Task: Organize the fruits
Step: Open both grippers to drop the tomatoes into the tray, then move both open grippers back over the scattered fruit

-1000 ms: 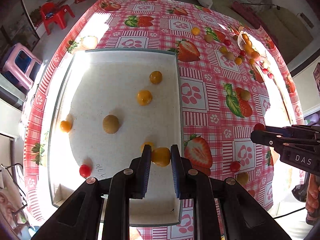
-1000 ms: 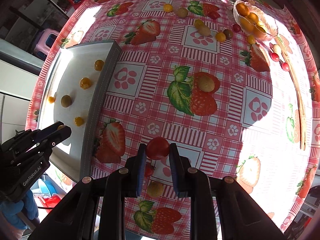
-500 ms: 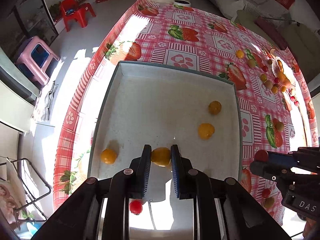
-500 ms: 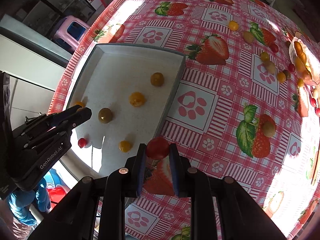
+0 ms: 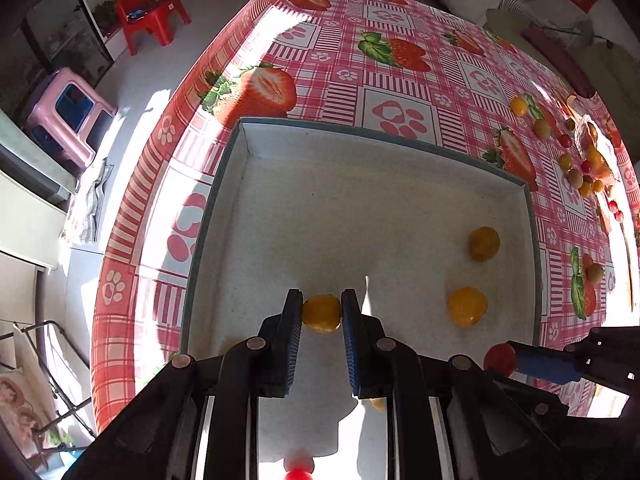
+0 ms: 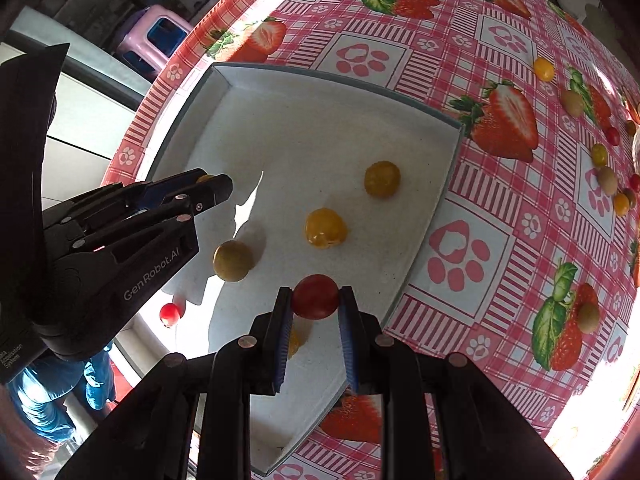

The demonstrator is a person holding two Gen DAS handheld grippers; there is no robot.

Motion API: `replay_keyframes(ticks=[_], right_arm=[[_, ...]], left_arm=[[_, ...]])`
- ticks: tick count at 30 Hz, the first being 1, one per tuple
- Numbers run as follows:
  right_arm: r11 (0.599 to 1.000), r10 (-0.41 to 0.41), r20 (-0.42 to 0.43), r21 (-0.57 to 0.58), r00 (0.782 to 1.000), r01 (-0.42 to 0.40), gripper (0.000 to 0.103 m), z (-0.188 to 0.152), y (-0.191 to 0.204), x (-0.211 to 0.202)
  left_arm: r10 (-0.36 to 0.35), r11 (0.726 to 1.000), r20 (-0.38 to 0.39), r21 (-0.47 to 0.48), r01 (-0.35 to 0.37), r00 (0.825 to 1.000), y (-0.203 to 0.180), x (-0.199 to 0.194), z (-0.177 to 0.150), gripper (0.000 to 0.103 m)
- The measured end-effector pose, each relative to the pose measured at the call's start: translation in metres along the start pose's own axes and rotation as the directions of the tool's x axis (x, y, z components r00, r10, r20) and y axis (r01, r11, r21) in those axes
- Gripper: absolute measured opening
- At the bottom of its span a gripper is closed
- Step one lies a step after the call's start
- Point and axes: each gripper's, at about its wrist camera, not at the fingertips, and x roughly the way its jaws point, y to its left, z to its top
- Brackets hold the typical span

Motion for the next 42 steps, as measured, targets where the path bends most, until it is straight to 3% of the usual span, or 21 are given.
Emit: replay_keyframes(ticks=[13,15,16,17,19,25,27,28,35,42], right_arm=[[0.999,-0.029,-0.013,-0.038,1.000,0.028,0.026,-0.005,0.015,0.029],[0.998,-0.033,-0.007,-0.057,0.999,0.032,0.027,-0.007,0.018,0.030],[0.998,-0.026,-0.007,-0.063,1.000,0.025,0.031,-0.008,0.020,0.030],[0.997,-0.022,-0.006,-0.068,1.000,0.021,0.038,-0.008,0.022,0.032],[0.997,-0.034,-0.002,-0.073,0.999,0.033,0.050,-0.008,0.026,0.031],[0.998,-0.014,0.021,-0.068,1.000,0.015,0.055,-0.019,0.025,0.017],[0.997,0.000,0.040,-0.073,0.999,0.003,0.079,-0.022,0.027,0.007],[0.997,0.018,0.058,-0.075,0.998,-0.013,0.081,-0.025,0.027,0.000],[1.000,0.009,0.108,-0.016,0.994,-0.007,0.082,-0.041,0.010,-0.041],[0.985,-0.064,0.115,0.165,0.991,0.045,0.082,-0.083,-0.060,-0.074]], left_arm=[[0.000,1.000,-0.004,0.004,0.000,1.000,0.001,0.005,0.001,0.022],[-0.011,1.000,-0.005,-0.002,0.011,1.000,0.001,0.005,0.001,0.033],[0.002,1.000,-0.002,-0.004,-0.002,1.000,0.001,0.005,0.002,0.057],[0.019,1.000,0.015,-0.007,-0.019,1.000,0.001,0.003,0.002,0.070],[0.022,1.000,0.037,-0.009,-0.021,0.999,0.001,-0.001,0.002,0.070],[0.032,0.999,0.026,-0.014,-0.032,0.999,0.004,-0.006,0.006,0.070],[0.036,0.999,0.033,-0.007,-0.036,0.999,0.002,-0.011,0.007,0.070],[0.040,0.999,0.038,0.001,-0.040,0.998,0.001,-0.015,0.007,0.070],[0.043,0.995,0.059,0.082,-0.048,0.997,-0.026,-0.037,0.005,0.070],[0.004,0.979,0.060,0.204,-0.016,0.998,-0.079,-0.057,-0.010,0.070]])
